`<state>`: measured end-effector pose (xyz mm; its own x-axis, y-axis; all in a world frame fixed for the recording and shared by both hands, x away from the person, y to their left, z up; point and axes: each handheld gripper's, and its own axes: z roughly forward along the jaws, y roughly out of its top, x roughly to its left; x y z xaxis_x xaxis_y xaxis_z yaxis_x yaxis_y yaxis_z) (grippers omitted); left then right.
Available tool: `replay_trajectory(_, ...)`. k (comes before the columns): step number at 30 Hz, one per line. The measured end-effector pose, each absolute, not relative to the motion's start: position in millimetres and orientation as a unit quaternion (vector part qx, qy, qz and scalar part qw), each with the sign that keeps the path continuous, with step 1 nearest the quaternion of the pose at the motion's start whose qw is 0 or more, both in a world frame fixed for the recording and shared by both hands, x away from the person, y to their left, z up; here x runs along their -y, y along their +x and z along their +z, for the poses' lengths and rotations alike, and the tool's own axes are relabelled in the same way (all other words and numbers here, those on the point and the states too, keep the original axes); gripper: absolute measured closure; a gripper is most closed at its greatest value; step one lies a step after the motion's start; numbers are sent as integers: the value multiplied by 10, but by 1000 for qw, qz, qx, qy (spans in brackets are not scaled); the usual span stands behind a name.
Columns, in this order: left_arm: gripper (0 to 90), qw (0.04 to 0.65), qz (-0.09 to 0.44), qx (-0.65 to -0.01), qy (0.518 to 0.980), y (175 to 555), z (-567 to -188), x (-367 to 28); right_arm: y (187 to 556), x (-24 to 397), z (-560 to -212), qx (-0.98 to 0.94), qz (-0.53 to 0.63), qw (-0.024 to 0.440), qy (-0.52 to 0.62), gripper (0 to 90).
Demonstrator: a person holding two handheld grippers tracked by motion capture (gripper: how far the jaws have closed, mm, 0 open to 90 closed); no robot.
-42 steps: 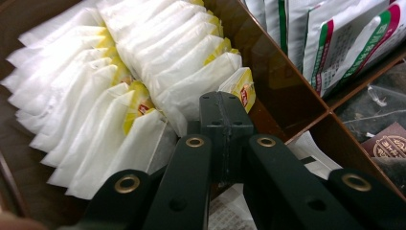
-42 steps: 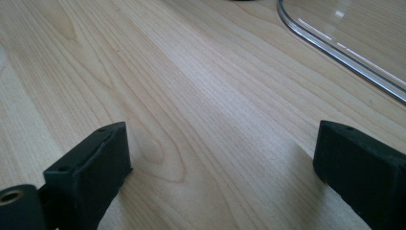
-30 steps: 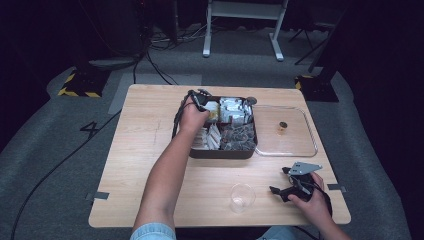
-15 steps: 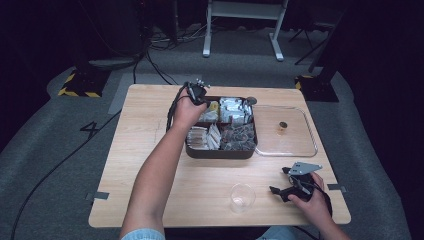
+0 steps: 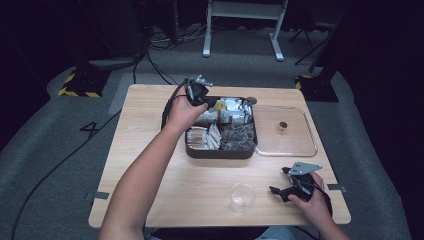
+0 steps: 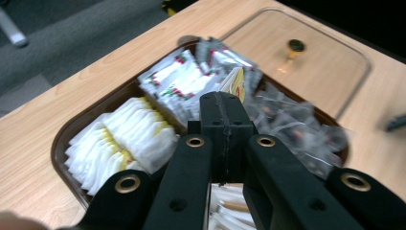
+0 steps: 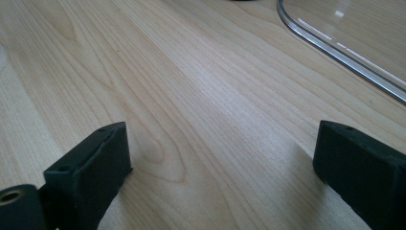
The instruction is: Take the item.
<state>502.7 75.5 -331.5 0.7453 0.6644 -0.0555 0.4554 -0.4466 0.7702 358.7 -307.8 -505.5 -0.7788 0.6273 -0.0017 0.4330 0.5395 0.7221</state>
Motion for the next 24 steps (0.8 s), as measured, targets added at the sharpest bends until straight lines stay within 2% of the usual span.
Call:
replay_trajectory(9,900,440,118,-280,845,4608,-3159,-753,3587,3080,-5054,-868,370,132,305,57)
replay_trajectory(24,900,477,92,-226,845,3952,-3188,-649,3587,3080,-5055,-868,370,132,304,57)
